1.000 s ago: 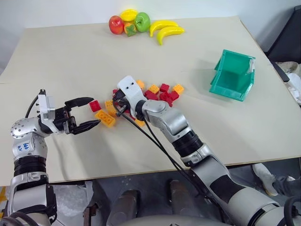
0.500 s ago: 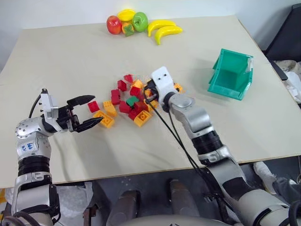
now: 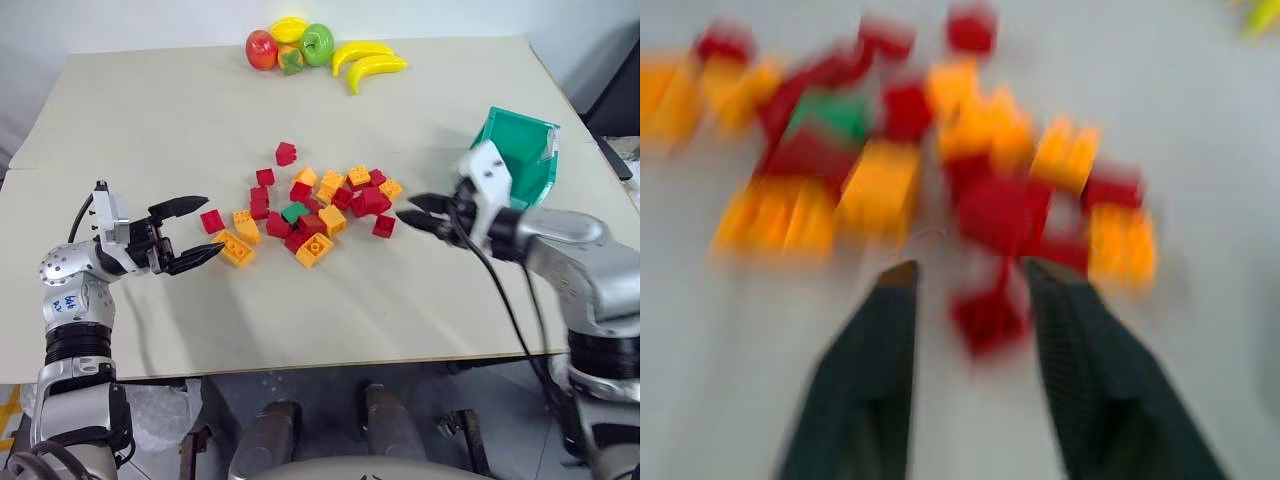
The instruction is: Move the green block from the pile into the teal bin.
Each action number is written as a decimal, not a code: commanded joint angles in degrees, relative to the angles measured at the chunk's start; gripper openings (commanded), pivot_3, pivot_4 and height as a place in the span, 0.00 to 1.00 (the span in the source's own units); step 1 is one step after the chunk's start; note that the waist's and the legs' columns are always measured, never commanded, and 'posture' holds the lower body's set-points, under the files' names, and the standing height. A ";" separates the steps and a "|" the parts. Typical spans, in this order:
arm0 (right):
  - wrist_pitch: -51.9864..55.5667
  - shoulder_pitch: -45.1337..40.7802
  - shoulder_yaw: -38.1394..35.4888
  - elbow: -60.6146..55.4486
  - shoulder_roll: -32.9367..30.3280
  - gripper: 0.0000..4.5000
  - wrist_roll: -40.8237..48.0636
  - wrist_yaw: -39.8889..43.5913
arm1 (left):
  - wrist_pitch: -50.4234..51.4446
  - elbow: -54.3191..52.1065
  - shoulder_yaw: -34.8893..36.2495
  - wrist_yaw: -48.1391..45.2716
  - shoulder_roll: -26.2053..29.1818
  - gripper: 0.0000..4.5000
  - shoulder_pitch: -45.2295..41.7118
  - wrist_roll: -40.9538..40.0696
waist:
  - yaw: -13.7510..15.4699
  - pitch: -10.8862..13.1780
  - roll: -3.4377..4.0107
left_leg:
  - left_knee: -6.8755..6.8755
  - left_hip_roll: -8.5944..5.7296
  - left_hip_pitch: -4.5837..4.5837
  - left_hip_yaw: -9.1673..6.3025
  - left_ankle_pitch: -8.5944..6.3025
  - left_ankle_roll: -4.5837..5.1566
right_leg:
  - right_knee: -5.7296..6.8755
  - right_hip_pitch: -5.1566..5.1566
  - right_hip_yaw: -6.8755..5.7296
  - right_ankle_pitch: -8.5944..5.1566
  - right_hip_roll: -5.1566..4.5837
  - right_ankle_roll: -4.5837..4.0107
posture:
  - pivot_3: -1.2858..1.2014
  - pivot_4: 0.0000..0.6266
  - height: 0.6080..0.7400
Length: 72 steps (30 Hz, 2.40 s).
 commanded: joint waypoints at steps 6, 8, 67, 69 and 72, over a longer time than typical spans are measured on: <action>2.16 2.96 -6.41 -5.48 -11.50 1.00 6.24 5.45 | -1.14 2.36 0.24 -1.99 0.26 1.00 -2.18 0.25 | 0.38 0.01 0.00 | 0.27 0.06 -0.06 0.13 -0.04 0.05 | -0.21 0.02 0.03 0.09 0.01 0.06 | 0.52 0.24 1.00; 3.53 -0.20 -3.72 -5.48 -10.39 1.00 6.60 3.49 | -1.42 2.97 0.25 -2.12 0.15 1.00 -2.68 0.42 | 0.39 0.01 0.01 | 0.29 0.06 -0.06 0.14 -0.04 0.04 | -0.22 0.02 0.03 0.12 0.00 0.05 | 0.52 0.24 1.00; -14.00 -35.51 20.41 27.69 28.29 0.55 -20.14 3.35 | 2.36 -12.86 -2.83 6.89 -4.80 1.00 4.80 0.66 | -3.39 -0.01 0.00 | 0.49 0.03 -0.43 0.39 0.00 -0.14 | 0.84 -0.88 -0.22 0.20 -0.10 -0.22 | 0.52 0.24 1.00; -15.19 -32.70 18.53 23.83 23.81 0.55 -20.71 2.87 | 3.56 -14.88 -4.38 9.16 -5.80 1.00 4.26 1.57 | -2.67 -0.01 -0.01 | 0.53 0.02 -0.44 0.41 -0.01 -0.14 | 0.83 -0.87 -0.22 0.20 -0.10 -0.22 | 0.52 0.24 1.00; -14.65 -29.56 16.24 19.98 17.72 0.55 -21.43 2.06 | 5.37 -17.23 -6.40 12.33 -6.94 1.00 3.43 2.90 | -2.13 -0.02 -0.02 | 0.59 0.02 -0.44 0.48 -0.01 -0.13 | 0.84 -0.85 -0.21 0.20 -0.09 -0.22 | 0.52 0.24 1.00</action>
